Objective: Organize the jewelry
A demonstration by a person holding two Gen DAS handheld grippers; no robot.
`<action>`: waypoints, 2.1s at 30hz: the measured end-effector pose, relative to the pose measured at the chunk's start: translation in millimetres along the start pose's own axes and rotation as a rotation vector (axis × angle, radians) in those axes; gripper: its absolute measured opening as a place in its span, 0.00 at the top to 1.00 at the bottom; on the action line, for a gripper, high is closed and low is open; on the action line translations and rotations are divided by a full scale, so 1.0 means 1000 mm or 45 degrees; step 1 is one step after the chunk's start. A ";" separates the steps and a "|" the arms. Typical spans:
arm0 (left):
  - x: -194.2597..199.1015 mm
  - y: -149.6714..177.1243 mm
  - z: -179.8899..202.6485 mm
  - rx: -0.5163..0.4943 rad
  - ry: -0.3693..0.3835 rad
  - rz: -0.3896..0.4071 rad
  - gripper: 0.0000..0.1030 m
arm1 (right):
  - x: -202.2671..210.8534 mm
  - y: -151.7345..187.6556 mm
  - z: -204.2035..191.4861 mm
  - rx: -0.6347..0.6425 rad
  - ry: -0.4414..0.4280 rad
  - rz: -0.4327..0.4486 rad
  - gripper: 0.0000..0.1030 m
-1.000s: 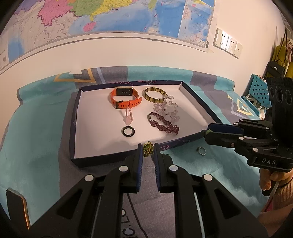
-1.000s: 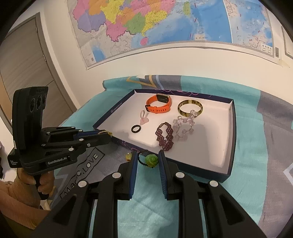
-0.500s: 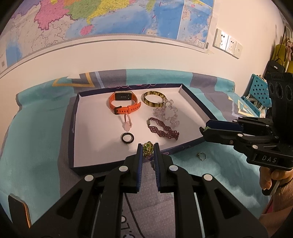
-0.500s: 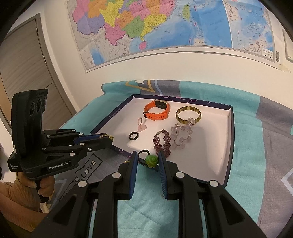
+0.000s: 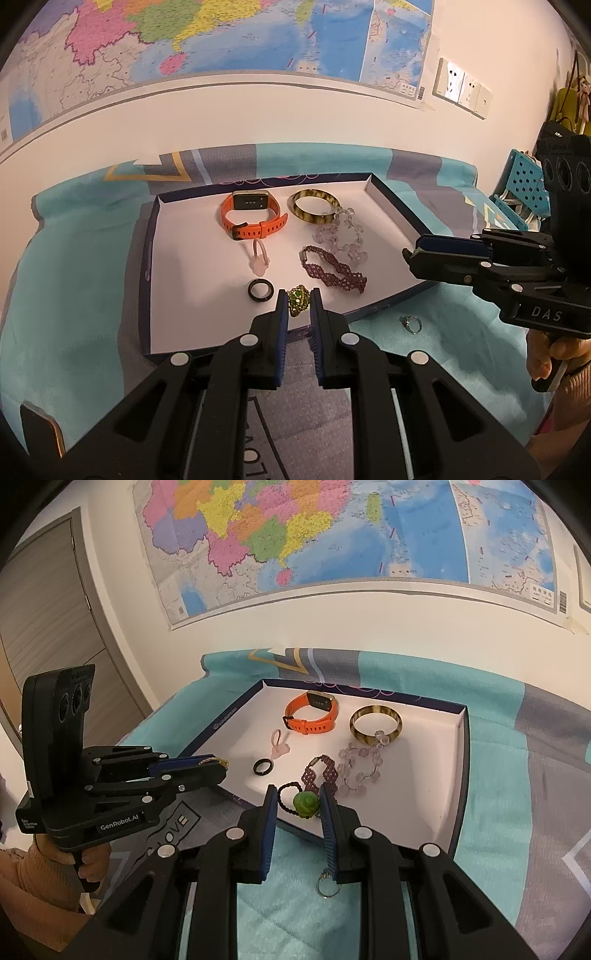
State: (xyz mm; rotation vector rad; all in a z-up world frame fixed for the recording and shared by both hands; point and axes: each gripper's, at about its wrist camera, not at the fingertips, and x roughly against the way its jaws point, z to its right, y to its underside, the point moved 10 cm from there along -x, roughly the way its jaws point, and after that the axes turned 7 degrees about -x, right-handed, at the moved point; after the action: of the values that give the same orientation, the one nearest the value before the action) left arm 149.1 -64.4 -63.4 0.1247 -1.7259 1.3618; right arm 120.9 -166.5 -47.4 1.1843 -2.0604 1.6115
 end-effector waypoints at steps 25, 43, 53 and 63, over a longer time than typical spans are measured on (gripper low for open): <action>-0.012 -0.003 -0.001 -0.002 -0.003 -0.011 0.88 | -0.011 -0.007 0.006 -0.019 -0.004 -0.007 0.79; -0.022 -0.004 -0.003 -0.003 -0.011 -0.024 0.88 | -0.022 -0.014 0.007 -0.023 -0.002 -0.017 0.80; -0.025 -0.005 -0.005 0.000 -0.018 -0.030 0.88 | -0.026 -0.017 0.008 -0.026 0.002 -0.019 0.80; -0.031 -0.010 -0.007 -0.003 -0.029 -0.035 0.88 | -0.034 -0.023 0.014 -0.034 0.007 -0.028 0.80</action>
State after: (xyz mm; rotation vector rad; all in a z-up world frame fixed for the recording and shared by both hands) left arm 177.1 -75.6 -77.8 0.1624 -1.7385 1.3427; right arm 163.2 -165.2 -58.6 1.1882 -2.0521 1.5705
